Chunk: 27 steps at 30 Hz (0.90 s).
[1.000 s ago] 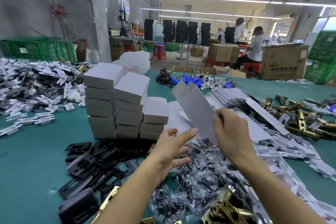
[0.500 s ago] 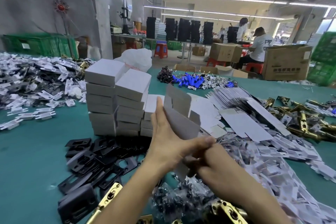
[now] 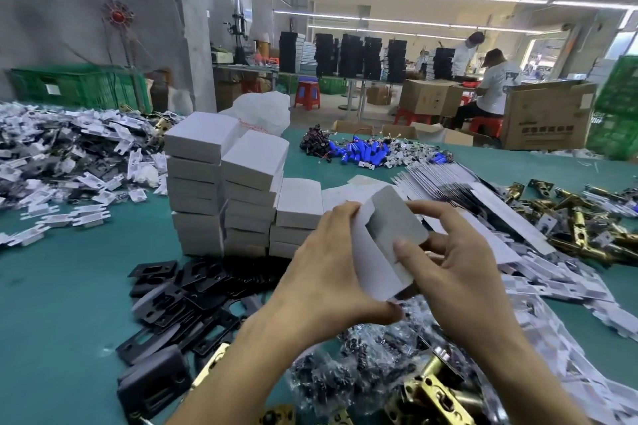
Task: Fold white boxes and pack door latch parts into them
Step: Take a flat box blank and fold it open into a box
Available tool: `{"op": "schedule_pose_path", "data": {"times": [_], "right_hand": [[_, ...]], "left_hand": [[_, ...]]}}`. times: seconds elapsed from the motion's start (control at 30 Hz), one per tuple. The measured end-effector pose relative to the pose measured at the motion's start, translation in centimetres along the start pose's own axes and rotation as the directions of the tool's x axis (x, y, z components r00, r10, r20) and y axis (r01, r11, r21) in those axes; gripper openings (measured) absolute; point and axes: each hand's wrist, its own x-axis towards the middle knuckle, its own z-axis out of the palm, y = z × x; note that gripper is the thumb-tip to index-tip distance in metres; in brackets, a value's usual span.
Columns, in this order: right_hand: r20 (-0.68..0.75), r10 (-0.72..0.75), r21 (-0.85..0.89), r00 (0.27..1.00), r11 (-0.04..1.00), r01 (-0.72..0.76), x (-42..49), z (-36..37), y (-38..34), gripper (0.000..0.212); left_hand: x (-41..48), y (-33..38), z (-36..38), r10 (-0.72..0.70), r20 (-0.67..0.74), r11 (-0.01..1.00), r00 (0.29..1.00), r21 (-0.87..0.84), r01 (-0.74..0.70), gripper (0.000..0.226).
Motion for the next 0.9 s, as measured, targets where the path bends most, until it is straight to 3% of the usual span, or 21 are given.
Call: {"op": "schedule_pose_path", "data": {"times": [0.1,0.23,0.33,0.47,0.53,0.6,0.77,0.9], "right_hand": [[-0.076,0.000,-0.040,0.997,0.999,-0.003,-0.1,0.0,0.4,0.051],[-0.132,-0.096,-0.080,0.987,0.993,0.086,0.1,-0.1,0.9,0.024],[-0.142,-0.159,-0.026,0.977,0.987,0.157,0.2,-0.2,0.8,0.010],[-0.016,-0.162,0.028,0.987,0.986,0.163,0.1,-0.3,1.2,0.021],[0.064,-0.181,-0.098,0.981,0.978,0.186,0.2,-0.1,1.6,0.036],[0.141,-0.157,-0.183,0.978,0.966,0.182,0.2,0.3,1.9,0.035],[0.263,-0.070,-0.224,0.962,0.966,0.131,0.2,-0.1,2.6,0.027],[0.246,-0.085,-0.239,0.966,0.960,0.146,0.2,0.0,2.5,0.025]], "left_hand": [[-0.2,0.1,0.3,0.045,-0.070,0.998,0.997,0.041,-0.042,0.093],[-0.1,0.5,0.6,0.124,-0.158,0.990,0.980,0.089,-0.111,0.095],[-0.1,0.6,0.5,0.140,-0.200,0.990,0.970,-0.006,-0.144,0.096],[0.0,0.2,0.3,0.043,-0.310,0.981,0.950,-0.166,-0.099,0.075],[0.1,0.0,0.5,0.011,-0.309,0.976,0.951,-0.202,-0.078,0.066],[0.2,-0.2,0.9,-0.003,-0.289,0.976,0.957,-0.209,-0.060,0.059],[0.4,-1.5,1.8,-0.011,-0.202,0.959,0.979,-0.279,-0.047,0.048],[0.7,-2.2,2.4,-0.013,-0.140,0.947,0.990,-0.321,-0.033,0.045]]}}
